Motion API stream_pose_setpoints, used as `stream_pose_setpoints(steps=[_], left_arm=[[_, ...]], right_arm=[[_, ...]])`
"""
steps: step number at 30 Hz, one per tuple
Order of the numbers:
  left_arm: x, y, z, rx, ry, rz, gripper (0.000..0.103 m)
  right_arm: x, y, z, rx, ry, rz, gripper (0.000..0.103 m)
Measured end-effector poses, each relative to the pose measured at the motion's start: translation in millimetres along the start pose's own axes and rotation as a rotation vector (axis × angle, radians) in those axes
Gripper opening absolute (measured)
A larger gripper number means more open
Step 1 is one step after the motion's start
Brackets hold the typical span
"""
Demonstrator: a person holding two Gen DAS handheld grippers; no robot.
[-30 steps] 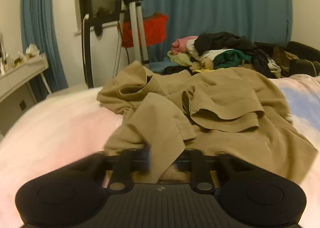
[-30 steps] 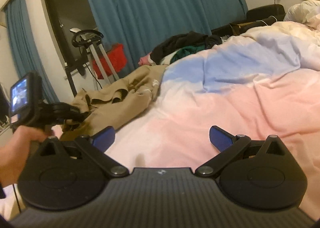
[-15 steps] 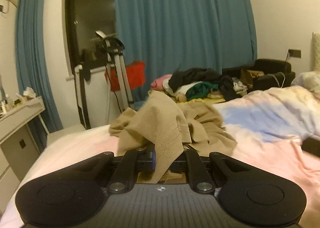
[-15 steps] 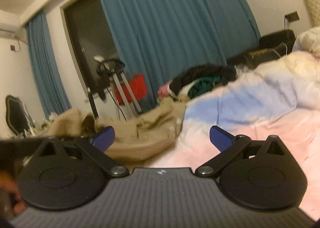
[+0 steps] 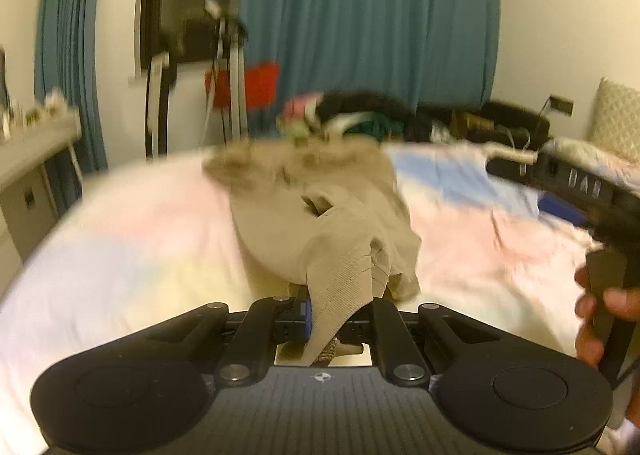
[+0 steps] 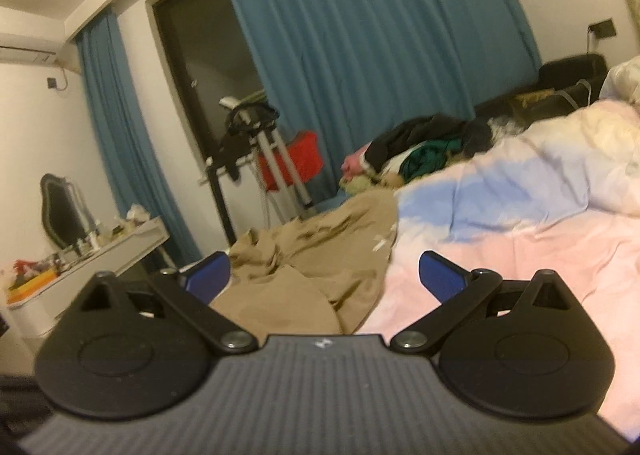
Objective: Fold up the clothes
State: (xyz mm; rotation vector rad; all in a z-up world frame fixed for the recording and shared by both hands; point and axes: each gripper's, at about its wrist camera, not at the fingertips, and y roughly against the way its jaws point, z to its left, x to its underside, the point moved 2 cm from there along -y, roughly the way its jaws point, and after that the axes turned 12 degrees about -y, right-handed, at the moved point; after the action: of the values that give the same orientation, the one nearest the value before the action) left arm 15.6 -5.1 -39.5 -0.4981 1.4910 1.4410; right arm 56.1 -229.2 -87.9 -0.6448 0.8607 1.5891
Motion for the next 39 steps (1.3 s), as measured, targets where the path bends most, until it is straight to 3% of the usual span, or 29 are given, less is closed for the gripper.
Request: stream_pose_setpoints(steps=[3, 8, 15, 17, 20, 25, 29, 30, 32, 33, 35, 36, 39], left_arm=[[12, -3, 4, 0.016, 0.034, 0.064, 0.016], [14, 0, 3, 0.034, 0.066, 0.061, 0.025], [10, 8, 9, 0.02, 0.129, 0.04, 0.057], [7, 12, 14, -0.005, 0.136, 0.015, 0.062], [3, 12, 21, -0.033, 0.153, -0.004, 0.069], [-2, -4, 29, -0.052, 0.184, 0.017, 0.071], [-1, -23, 34, -0.026, 0.229, 0.049, 0.071], [0, -27, 33, -0.022, 0.232, 0.055, 0.071], [1, -35, 31, -0.024, 0.228, 0.066, 0.071], [2, -39, 30, -0.028, 0.22, 0.073, 0.071], [5, -46, 27, -0.01, 0.219, 0.09, 0.071], [6, -49, 26, 0.005, 0.225, 0.1, 0.071], [12, -57, 21, 0.026, 0.219, 0.125, 0.071]], right_arm=[[8, -8, 0, -0.018, -0.02, 0.058, 0.102], [22, -27, -4, -0.04, -0.085, 0.14, 0.102], [42, -58, -6, -0.059, -0.128, 0.232, 0.1], [46, -65, -5, -0.064, -0.119, 0.247, 0.1], [53, -75, -3, -0.074, -0.105, 0.271, 0.093], [67, -94, -5, -0.066, -0.09, 0.327, 0.09], [81, -109, -3, -0.015, 0.019, 0.329, 0.088], [84, -112, -2, -0.005, 0.055, 0.331, 0.086], [89, -117, -1, 0.004, 0.08, 0.361, 0.065], [90, -118, 0, 0.003, 0.087, 0.37, 0.06], [86, -114, 4, 0.01, 0.118, 0.356, 0.021], [83, -111, 7, 0.022, 0.136, 0.342, 0.013], [62, -93, 12, 0.001, 0.11, 0.269, 0.009]])
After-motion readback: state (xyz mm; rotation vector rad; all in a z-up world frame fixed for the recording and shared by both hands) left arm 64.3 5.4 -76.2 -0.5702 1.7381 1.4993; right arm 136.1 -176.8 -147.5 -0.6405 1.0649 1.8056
